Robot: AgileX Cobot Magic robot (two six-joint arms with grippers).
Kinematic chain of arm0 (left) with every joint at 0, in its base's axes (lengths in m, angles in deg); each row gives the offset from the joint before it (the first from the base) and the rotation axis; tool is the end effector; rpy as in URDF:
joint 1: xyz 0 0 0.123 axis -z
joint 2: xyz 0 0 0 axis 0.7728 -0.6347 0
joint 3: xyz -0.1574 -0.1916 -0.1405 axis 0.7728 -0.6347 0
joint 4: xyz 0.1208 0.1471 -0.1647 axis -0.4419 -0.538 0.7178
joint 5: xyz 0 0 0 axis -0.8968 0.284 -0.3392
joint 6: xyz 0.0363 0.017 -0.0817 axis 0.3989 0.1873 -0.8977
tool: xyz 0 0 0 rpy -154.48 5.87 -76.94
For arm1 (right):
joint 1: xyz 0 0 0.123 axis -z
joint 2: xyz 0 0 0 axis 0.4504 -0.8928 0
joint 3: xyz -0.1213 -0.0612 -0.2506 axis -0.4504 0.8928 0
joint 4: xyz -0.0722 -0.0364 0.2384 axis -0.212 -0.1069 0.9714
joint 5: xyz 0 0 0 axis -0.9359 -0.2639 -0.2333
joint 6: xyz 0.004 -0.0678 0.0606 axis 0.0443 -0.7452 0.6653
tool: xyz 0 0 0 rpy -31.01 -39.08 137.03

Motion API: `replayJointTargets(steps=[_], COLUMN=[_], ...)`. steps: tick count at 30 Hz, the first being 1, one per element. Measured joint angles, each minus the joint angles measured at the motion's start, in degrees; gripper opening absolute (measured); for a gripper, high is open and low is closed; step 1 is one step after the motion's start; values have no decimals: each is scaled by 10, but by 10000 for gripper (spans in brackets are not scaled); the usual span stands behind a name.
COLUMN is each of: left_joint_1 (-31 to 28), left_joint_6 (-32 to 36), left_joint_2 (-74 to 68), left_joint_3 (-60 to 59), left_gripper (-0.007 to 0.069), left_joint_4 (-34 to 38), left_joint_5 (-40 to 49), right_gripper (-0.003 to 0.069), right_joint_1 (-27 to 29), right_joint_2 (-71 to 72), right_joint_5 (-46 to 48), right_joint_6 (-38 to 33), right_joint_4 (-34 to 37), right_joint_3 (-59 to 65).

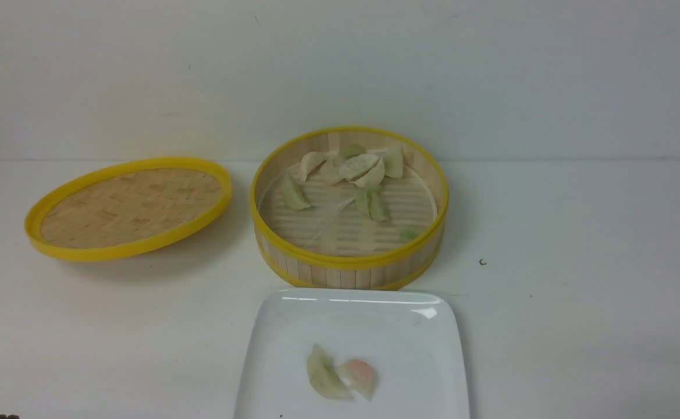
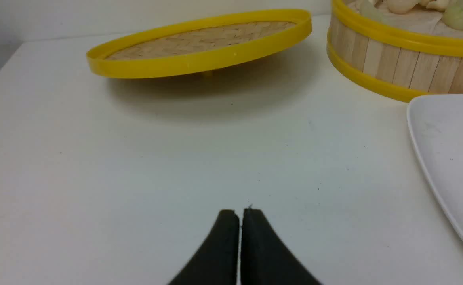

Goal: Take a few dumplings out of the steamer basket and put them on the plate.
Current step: Use the left arm to grab a dumpling from the steamer

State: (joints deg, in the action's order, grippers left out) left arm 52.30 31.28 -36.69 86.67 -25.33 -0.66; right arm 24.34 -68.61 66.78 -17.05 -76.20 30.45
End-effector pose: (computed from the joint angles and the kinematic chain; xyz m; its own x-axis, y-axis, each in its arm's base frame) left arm 0.0521 -0.0038 0.1701 -0.3084 0.0353 -0.9506 0.0616 0.9980 0.0170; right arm 0.0517 0.0041 0.1725 -0.3062 -0.0135 -0.9519 -0.0623 0.9980 0.0059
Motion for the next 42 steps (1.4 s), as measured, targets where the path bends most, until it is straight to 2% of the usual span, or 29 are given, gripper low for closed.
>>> replayJointTargets(steps=[31,33,38,40,41,42], left_joint_1=[0,0,0,0,0,0], left_joint_6=[-3,-20,-100,-127,-129,-139], left_joint_2=[0,0,0,0,0,0], left_joint_3=[0,-1,-1,-1,-1,-1], left_gripper=[-6,-6,-6,-6,-6,-6], left_joint_4=[-6,12,148,220,226,261], left_joint_5=[-6,-30,-154,-222,-229,-286], right_gripper=[-15,-15,-15,-15,-15,-15], right_joint_1=[0,0,0,0,0,0], right_joint_2=[0,0,0,0,0,0], right_joint_5=[-1,-1,-16,-56,-61,-98], right_joint_6=[0,0,9,40,44,75], right_joint_4=[0,0,12,72,72,130], right_joint_3=[1,1,2,6,6,6])
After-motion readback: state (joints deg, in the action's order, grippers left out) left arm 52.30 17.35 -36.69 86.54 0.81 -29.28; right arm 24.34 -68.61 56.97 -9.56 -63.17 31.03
